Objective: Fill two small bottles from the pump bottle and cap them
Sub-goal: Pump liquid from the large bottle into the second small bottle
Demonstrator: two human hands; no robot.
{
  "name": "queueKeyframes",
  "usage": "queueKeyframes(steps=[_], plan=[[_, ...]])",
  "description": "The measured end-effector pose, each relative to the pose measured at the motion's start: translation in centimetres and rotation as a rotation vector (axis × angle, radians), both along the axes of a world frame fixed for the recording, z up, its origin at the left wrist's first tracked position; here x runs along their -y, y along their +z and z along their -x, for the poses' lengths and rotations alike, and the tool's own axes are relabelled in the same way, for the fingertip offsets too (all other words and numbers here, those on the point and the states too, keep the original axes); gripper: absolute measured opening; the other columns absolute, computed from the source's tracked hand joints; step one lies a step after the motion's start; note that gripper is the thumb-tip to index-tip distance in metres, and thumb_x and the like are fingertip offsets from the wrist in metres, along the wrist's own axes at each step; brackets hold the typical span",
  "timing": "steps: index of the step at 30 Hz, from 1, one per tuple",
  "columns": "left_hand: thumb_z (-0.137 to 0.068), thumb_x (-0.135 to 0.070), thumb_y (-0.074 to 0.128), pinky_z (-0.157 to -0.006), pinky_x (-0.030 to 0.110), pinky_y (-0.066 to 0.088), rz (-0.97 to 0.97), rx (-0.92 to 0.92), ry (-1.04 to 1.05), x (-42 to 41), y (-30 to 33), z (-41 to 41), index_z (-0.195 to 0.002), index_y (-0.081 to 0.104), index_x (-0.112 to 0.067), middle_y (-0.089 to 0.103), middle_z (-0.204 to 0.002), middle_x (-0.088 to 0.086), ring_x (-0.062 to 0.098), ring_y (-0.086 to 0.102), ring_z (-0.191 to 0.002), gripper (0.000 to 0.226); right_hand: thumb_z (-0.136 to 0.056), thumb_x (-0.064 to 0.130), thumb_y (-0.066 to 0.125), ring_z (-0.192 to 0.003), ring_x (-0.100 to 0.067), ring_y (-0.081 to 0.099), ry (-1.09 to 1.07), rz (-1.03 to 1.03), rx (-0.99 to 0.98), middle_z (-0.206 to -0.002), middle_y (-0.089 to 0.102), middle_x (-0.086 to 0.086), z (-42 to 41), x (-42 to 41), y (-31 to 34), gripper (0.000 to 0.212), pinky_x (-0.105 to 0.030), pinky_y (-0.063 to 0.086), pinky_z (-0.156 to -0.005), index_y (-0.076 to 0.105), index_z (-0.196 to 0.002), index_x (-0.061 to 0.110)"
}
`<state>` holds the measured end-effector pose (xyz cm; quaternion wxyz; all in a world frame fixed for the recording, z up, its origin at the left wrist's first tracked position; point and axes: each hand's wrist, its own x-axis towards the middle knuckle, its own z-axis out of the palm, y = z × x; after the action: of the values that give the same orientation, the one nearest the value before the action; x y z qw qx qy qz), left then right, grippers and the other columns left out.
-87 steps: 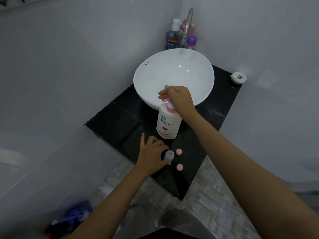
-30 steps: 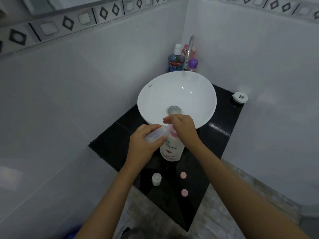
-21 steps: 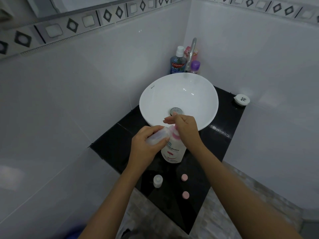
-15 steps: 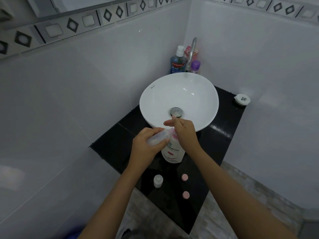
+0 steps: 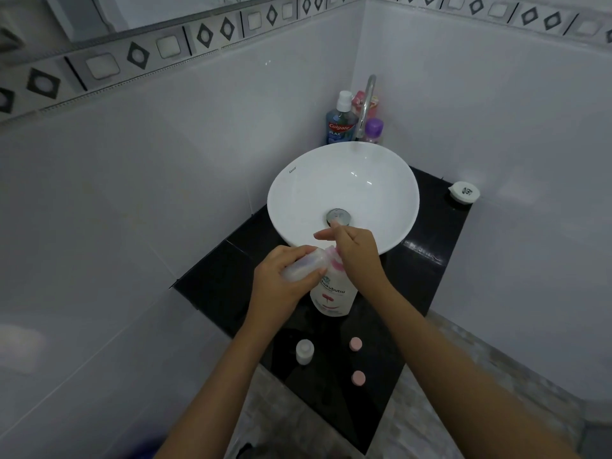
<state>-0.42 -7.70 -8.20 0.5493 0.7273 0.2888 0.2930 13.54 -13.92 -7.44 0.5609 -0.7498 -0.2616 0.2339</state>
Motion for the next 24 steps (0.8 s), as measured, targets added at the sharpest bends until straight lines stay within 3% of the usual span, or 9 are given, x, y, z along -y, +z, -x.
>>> queueKeyframes(steps=[2, 4, 10, 14, 19, 24], plan=[[-0.073, -0.027, 0.078, -0.085, 0.028, 0.057, 0.007, -0.026, 0.008, 0.1, -0.4, 0.0, -0.112, 0.07, -0.017, 0.067, -0.104, -0.003, 0.011, 0.064, -0.1, 0.041, -0.1, 0.024, 0.041, -0.073, -0.007, 0.057, -0.001, -0.002, 0.012, -0.08, 0.069, 0.004, 0.3, 0.1, -0.6, 0.039, -0.017, 0.045, -0.059, 0.076, -0.098, 0.006], [-0.073, -0.026, 0.079, -0.085, 0.03, 0.057, 0.023, -0.029, 0.014, 0.2, -0.5, 0.0, -0.111, 0.07, -0.016, 0.067, -0.104, -0.002, 0.012, 0.065, -0.1, 0.04, -0.1, 0.025, 0.041, -0.078, -0.01, 0.06, 0.001, 0.015, 0.045, -0.087, 0.072, -0.002, 0.4, 0.2, -1.0, 0.039, -0.024, 0.046, -0.068, 0.075, -0.099, 0.007], [-0.074, -0.02, 0.079, -0.082, 0.019, 0.055, 0.027, 0.028, -0.002, 0.0, 0.4, 0.1, -0.112, 0.07, -0.016, 0.066, -0.105, 0.001, 0.012, 0.064, -0.101, 0.039, -0.097, 0.027, 0.046, -0.087, -0.011, 0.067, 0.042, 0.037, 0.075, -0.092, 0.075, -0.003, -0.4, 0.2, 0.6, 0.036, -0.013, 0.049, -0.066, 0.076, -0.095, 0.006], [-0.074, -0.019, 0.079, -0.078, 0.015, 0.053, 0.052, 0.049, -0.014, 0.0, 0.6, -0.1, -0.107, 0.069, -0.025, 0.066, -0.102, 0.001, 0.009, 0.064, -0.098, 0.035, -0.099, 0.022, 0.043, -0.09, -0.012, 0.068, -0.014, -0.037, 0.015, -0.092, 0.075, -0.005, 0.0, 0.1, 0.5, 0.037, -0.017, 0.048, -0.072, 0.075, -0.095, 0.004], [-0.073, -0.024, 0.079, -0.08, 0.023, 0.055, 0.079, -0.009, -0.003, 0.1, -0.4, -0.2, -0.11, 0.071, -0.017, 0.067, -0.102, 0.0, 0.011, 0.065, -0.098, 0.039, -0.1, 0.023, 0.042, -0.082, -0.001, 0.062, -0.017, -0.016, -0.008, -0.092, 0.072, 0.003, 0.3, 0.2, -0.8, 0.039, -0.021, 0.046, -0.069, 0.075, -0.098, 0.005], [-0.074, -0.023, 0.078, -0.078, 0.015, 0.052, 0.044, -0.001, -0.014, -0.1, 0.2, -0.1, -0.11, 0.07, -0.02, 0.066, -0.102, -0.001, 0.004, 0.063, -0.095, 0.037, -0.098, 0.025, 0.046, -0.088, -0.016, 0.066, -0.004, 0.015, 0.022, -0.096, 0.075, -0.008, 0.1, 0.1, 0.1, 0.036, -0.029, 0.052, -0.071, 0.075, -0.097, 0.003]])
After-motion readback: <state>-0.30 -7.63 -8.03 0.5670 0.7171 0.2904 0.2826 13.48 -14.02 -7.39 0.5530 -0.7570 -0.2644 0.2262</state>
